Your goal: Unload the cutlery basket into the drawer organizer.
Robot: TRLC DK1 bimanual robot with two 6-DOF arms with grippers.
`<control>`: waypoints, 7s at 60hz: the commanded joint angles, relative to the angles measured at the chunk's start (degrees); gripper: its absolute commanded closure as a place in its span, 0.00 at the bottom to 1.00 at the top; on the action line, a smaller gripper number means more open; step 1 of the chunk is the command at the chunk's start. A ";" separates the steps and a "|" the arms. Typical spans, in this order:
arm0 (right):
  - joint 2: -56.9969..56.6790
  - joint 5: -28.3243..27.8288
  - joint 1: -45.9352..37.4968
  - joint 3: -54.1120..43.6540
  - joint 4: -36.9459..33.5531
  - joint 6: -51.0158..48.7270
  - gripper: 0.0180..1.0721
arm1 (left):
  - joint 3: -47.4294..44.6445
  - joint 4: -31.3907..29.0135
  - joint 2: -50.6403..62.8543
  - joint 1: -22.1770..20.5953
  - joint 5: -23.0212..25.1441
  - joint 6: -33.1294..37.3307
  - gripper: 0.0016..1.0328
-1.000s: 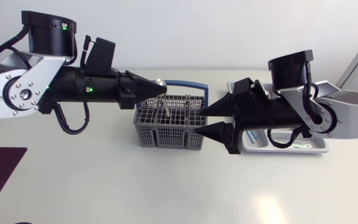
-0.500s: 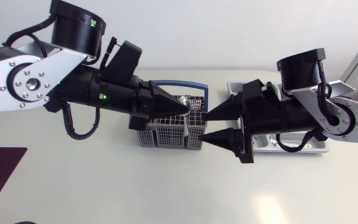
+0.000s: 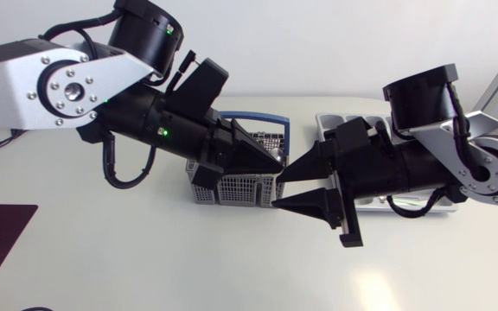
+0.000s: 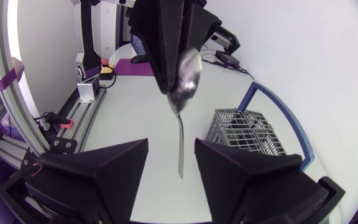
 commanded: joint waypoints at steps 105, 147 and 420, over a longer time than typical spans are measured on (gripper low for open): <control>-2.00 8.56 -19.80 -4.70 -11.36 -20.07 0.95 | 6.86 1.06 4.47 5.04 -11.28 -5.69 0.04; 9.08 26.40 -47.74 -4.78 -1.61 -47.23 0.95 | 4.92 -5.71 4.21 4.95 -22.36 -4.28 0.04; 30.61 25.70 -5.91 15.87 7.53 10.60 0.91 | -10.46 0.35 -2.12 22.18 -29.65 5.38 0.57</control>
